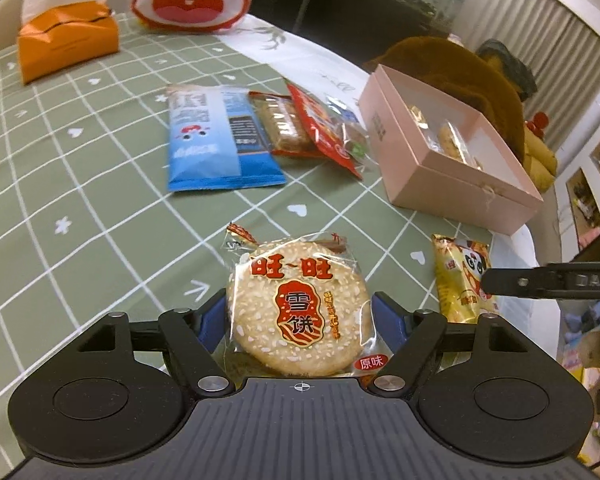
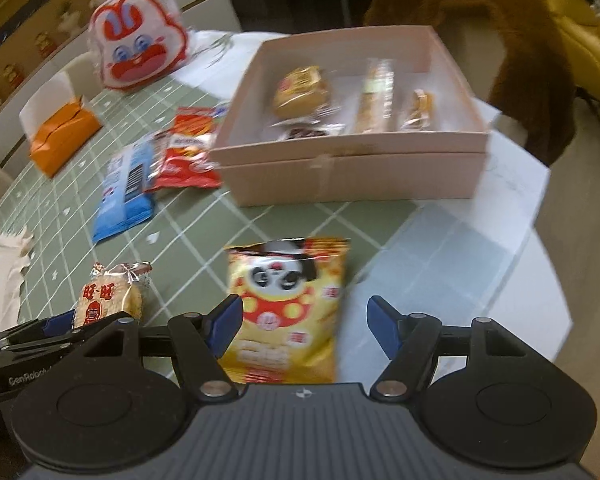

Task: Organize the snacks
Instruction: 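Close the left tool on the rice cracker while the right tool grasps the panda bag, then carry the rice cracker and panda bag in both tools over the pink box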

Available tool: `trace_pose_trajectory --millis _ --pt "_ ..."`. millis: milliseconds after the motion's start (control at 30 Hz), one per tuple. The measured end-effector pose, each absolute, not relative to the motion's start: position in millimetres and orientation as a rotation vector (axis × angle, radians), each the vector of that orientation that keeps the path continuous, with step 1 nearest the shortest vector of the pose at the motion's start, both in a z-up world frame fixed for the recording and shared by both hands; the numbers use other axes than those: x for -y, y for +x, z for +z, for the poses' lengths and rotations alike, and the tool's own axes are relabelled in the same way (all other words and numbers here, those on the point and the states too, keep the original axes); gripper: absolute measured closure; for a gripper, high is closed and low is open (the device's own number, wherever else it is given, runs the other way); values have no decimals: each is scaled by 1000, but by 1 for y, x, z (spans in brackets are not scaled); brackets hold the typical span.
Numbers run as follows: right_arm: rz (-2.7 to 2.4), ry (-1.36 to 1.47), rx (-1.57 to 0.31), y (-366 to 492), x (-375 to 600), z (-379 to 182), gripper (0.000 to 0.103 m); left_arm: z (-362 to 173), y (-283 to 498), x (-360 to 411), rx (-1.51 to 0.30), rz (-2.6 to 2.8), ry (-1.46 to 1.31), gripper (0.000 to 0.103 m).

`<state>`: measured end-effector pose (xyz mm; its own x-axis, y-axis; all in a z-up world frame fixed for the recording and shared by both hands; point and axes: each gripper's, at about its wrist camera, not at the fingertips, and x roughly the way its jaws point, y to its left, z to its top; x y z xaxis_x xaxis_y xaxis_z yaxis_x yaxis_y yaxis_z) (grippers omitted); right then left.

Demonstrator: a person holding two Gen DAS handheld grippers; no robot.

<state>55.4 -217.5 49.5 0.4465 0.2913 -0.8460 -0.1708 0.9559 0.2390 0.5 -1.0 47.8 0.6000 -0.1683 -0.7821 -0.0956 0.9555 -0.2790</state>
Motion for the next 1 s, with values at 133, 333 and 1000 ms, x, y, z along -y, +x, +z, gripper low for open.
trace_pose_trajectory --millis 133,333,1000 --pt "283 93 -1102 67 200 42 33 51 -4 3 -937 -44 -303 22" --pt "290 97 -1144 75 193 32 29 54 -7 9 -935 -57 -300 22" --pt "310 -70 -1107 61 173 26 30 54 -12 17 -957 -63 -304 22"
